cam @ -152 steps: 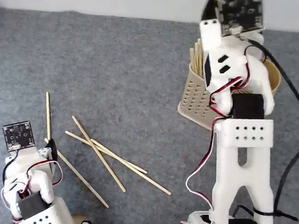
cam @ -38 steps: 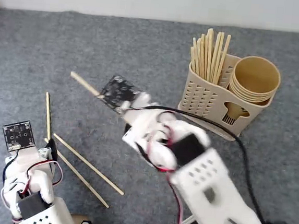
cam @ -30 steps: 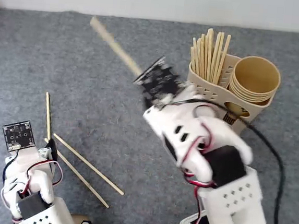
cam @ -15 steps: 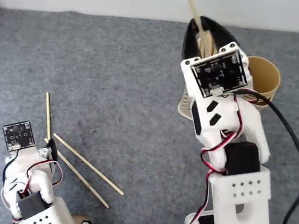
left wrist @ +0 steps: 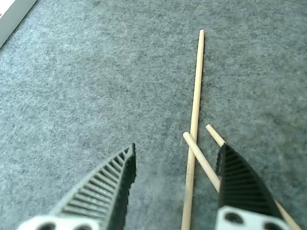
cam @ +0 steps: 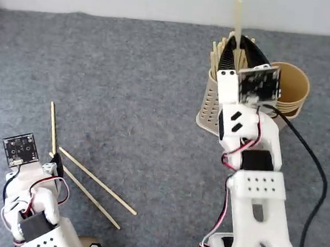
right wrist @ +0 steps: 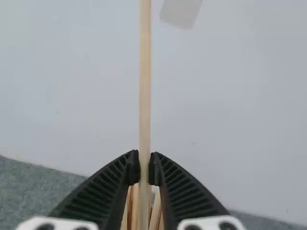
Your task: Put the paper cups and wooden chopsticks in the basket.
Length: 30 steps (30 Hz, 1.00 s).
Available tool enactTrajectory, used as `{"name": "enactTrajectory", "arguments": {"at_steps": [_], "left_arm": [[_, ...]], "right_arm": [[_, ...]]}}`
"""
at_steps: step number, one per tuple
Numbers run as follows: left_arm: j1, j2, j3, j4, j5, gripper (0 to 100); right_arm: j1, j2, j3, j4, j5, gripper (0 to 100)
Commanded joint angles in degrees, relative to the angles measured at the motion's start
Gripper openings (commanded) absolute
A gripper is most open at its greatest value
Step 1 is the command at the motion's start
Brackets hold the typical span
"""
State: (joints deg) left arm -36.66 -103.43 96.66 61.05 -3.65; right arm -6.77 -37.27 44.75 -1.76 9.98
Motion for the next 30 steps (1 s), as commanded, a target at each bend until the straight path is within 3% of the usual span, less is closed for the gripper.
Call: {"name": "enactTrajectory", "arguments": {"at_steps": [1,4,12,18,30], "left_arm": [[-0.09,-0.88,-0.22,-0.79,0.18,26],[-0.09,-0.88,-0.22,-0.79,0.18,26],[-0.35,-0.88,-0.22,-0.79,0.18,26],[-0.18,-0.88,-1.63,-0.35,0.62,26],[0.09,-0.7,-15.96,11.34,-0.44,26]], "right_arm": [[0.66,1.8,-0.7,-1.1,-2.81,18.5],[0.31,0.04,-2.73,4.0,-5.1,21.2],[-2.77,-8.57,-14.15,31.87,-8.26,18.6],[-5.67,-18.77,-14.33,50.59,-8.09,11.6],[-5.49,-22.81,-8.53,75.12,-7.91,8.0]]}}
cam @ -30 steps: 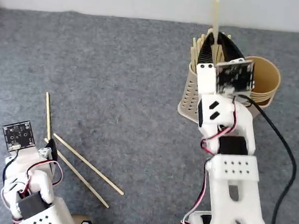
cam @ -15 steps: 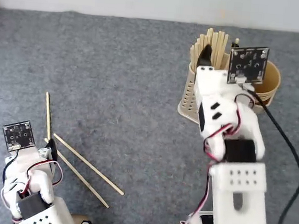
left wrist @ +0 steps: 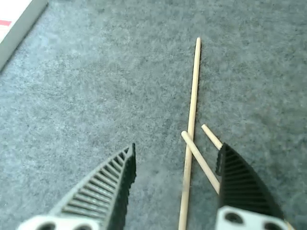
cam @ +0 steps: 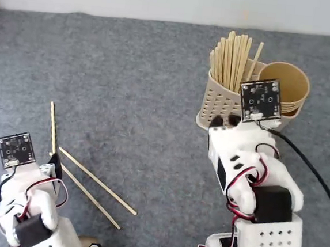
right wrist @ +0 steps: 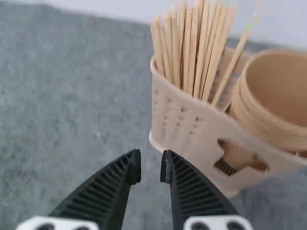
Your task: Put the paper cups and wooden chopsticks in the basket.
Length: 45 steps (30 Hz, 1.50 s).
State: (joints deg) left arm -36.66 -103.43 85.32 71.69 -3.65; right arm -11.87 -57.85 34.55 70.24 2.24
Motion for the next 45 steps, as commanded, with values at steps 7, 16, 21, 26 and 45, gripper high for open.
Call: {"name": "enactTrajectory", "arguments": {"at_steps": [7,16,21,26,45], "left_arm": [[1.58,-0.7,-6.73,3.43,-8.0,26],[3.43,12.31,-16.57,4.31,-9.41,26],[3.52,33.05,-29.05,6.95,-10.64,26],[3.52,50.2,-38.2,6.95,-10.73,26],[10.02,86.59,-49.27,-3.16,-10.9,26]], "right_arm": [[2.42,-12.0,15.82,3.03,-0.18,8.3],[2.07,-29.93,39.74,-10.24,-0.7,8.0],[-1.54,-41.45,52.04,-14.73,-2.9,7.9],[-3.65,-46.2,55.3,-13.14,-7.12,7.9],[-3.65,-45.05,55.56,-13.14,-13.45,7.8]]}}
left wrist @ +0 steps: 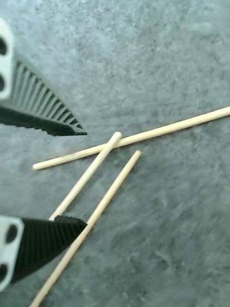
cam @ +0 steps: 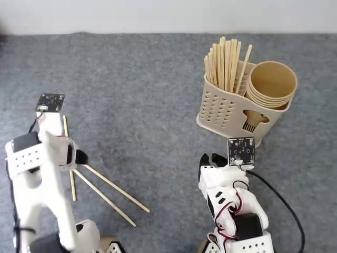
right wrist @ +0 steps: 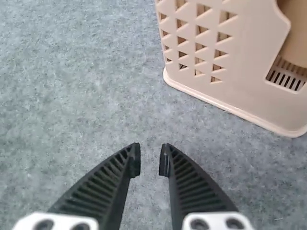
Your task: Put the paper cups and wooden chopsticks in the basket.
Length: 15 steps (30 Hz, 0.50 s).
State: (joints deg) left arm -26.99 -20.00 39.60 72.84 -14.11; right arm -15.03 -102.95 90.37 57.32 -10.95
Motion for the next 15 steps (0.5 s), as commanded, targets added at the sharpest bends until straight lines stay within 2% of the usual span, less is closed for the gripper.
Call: {"name": "enactTrajectory", "arguments": {"at_steps": [1,8,15], "left_arm": [[0.35,4.92,-4.18,-5.45,-0.35,26],[0.26,17.58,-12.26,-8.18,-0.35,25],[-0.44,31.03,-24.04,-8.18,-0.7,14]], "right_arm": [[-0.48,0.04,0.09,-0.4,-0.26,7.8],[-0.57,0.04,1.76,-2.15,-0.18,7.9],[-0.57,0.04,1.76,-2.07,-0.18,7.9]]}}
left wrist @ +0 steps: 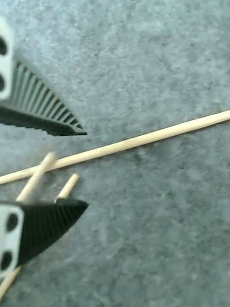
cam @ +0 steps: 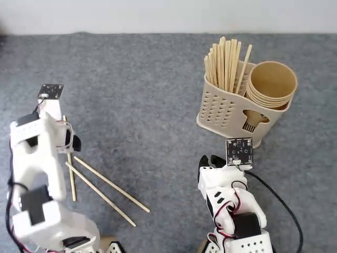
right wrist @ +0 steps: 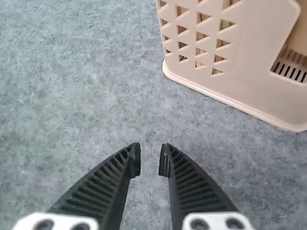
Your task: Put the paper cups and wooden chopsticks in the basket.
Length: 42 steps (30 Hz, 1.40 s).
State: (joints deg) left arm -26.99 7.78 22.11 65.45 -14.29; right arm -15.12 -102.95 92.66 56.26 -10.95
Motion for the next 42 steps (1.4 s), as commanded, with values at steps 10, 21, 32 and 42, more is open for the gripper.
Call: {"name": "enactTrajectory", "arguments": {"at_steps": [10,21,32,42], "left_arm": [[-2.11,21.01,-20.18,-0.79,-0.53,14],[-1.76,28.92,-26.59,-0.09,-0.35,1],[0.79,11.08,-27.21,17.58,-0.35,1],[10.29,-8.62,-27.21,25.49,-0.09,1]], "right_arm": [[-0.48,0.04,-0.53,-0.92,-0.18,7.9],[-0.48,0.04,0.7,-2.51,-0.18,7.9],[-0.48,0.04,0.7,-2.51,-0.18,7.9],[-0.48,0.04,0.79,-2.51,-0.18,7.9]]}}
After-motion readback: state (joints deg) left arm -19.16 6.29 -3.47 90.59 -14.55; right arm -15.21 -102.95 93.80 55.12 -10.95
